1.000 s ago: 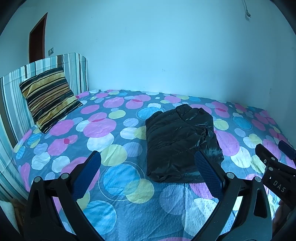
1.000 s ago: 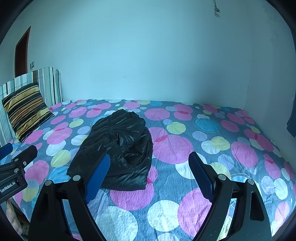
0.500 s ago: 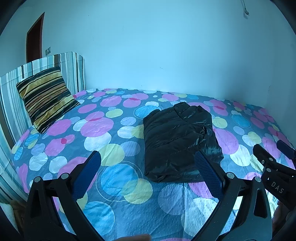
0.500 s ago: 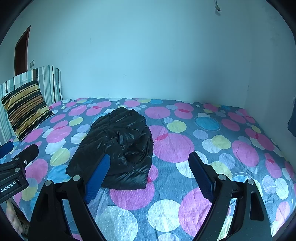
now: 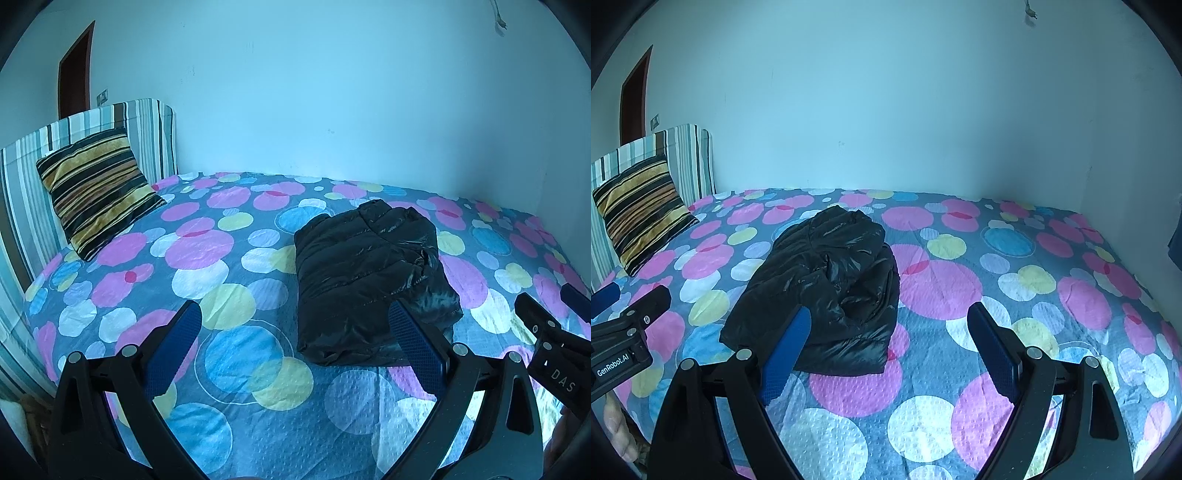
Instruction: Fold large clothes
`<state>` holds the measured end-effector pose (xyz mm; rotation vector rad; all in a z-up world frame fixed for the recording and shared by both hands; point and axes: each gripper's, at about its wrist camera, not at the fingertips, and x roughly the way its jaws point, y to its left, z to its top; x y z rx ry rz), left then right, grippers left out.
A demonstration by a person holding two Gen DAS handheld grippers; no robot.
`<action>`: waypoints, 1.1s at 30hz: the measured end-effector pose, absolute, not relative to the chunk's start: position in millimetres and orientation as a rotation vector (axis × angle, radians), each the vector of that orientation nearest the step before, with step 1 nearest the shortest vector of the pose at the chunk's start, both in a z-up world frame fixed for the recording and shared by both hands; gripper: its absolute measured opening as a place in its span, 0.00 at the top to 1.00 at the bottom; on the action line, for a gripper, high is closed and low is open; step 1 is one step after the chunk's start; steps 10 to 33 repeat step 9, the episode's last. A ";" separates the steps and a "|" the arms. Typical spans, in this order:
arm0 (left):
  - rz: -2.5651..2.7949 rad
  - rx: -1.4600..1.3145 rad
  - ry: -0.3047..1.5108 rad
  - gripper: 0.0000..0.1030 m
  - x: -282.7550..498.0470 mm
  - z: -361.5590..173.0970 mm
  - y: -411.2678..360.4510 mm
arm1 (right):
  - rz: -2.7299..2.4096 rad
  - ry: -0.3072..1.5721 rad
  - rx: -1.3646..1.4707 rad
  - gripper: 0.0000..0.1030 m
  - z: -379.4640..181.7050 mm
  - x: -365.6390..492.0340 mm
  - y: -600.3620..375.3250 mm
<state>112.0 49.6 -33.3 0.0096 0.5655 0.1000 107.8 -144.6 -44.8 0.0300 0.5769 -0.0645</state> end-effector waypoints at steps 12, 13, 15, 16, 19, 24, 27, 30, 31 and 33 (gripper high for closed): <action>0.133 0.023 0.629 0.02 148.2 -60.3 72.7 | -0.097 0.613 0.039 0.17 -57.4 124.3 -164.2; 0.133 0.023 0.629 0.02 148.2 -60.3 72.7 | -0.097 0.613 0.039 0.17 -57.4 124.3 -164.2; 0.133 0.023 0.629 0.02 148.2 -60.3 72.7 | -0.097 0.613 0.039 0.17 -57.4 124.3 -164.2; 0.133 0.023 0.629 0.02 148.2 -60.3 72.7 | -0.097 0.613 0.039 0.17 -57.4 124.3 -164.2; 0.133 0.023 0.629 0.02 148.2 -60.3 72.7 | -0.097 0.613 0.039 0.17 -57.4 124.3 -164.2; 0.133 0.023 0.629 0.02 148.2 -60.3 72.7 | -0.097 0.613 0.039 0.17 -57.4 124.3 -164.2; 0.133 0.023 0.629 0.02 148.2 -60.3 72.7 | -0.097 0.613 0.039 0.17 -57.4 124.3 -164.2; 0.133 0.023 0.629 0.02 148.2 -60.3 72.7 | -0.097 0.613 0.039 0.17 -57.4 124.3 -164.2; 0.133 0.023 0.629 0.02 148.2 -60.3 72.7 | -0.097 0.613 0.039 0.17 -57.4 124.3 -164.2; 0.133 0.023 0.629 0.02 148.2 -60.3 72.7 | -0.097 0.613 0.039 0.17 -57.4 124.3 -164.2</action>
